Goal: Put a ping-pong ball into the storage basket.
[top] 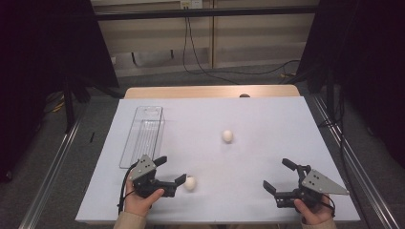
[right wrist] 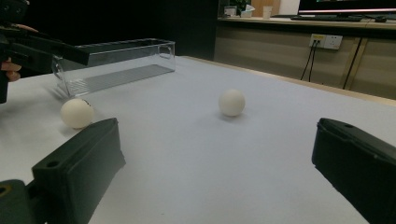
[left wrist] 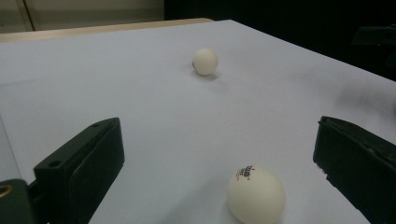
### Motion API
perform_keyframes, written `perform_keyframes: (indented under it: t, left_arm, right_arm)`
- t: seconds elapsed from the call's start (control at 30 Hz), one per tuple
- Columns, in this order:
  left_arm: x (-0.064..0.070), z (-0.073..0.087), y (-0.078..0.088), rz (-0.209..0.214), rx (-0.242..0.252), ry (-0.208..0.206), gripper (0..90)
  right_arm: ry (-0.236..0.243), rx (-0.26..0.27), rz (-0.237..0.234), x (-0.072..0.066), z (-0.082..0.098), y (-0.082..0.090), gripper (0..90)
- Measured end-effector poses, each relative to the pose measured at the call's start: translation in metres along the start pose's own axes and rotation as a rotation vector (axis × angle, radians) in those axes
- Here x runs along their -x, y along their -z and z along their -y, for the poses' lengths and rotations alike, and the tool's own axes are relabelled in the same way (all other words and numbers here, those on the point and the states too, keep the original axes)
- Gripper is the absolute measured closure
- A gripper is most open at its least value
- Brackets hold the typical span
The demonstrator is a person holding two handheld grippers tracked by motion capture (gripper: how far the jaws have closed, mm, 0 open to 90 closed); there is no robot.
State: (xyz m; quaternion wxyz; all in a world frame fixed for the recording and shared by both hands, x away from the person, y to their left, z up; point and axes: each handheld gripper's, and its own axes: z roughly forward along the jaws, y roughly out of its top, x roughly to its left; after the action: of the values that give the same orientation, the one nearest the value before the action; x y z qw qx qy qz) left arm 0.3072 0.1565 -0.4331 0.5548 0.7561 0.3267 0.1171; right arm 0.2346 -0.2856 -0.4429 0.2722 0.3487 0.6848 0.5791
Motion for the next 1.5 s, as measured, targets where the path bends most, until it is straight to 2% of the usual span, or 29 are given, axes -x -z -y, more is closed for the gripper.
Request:
perform_keyframes:
  t: [0.5,1.5]
  left_arm:
    - [0.003,0.001,-0.004,0.015,-0.025,-0.004,1.9]
    - [0.006,0.0,-0.01,0.008,-0.077,-0.025,2.0]
  right_arm:
    - [0.001,-0.001,-0.001,0.0,0.0,0.0,0.9]
    - [0.002,0.0,-0.005,0.0,0.0,0.0,1.0]
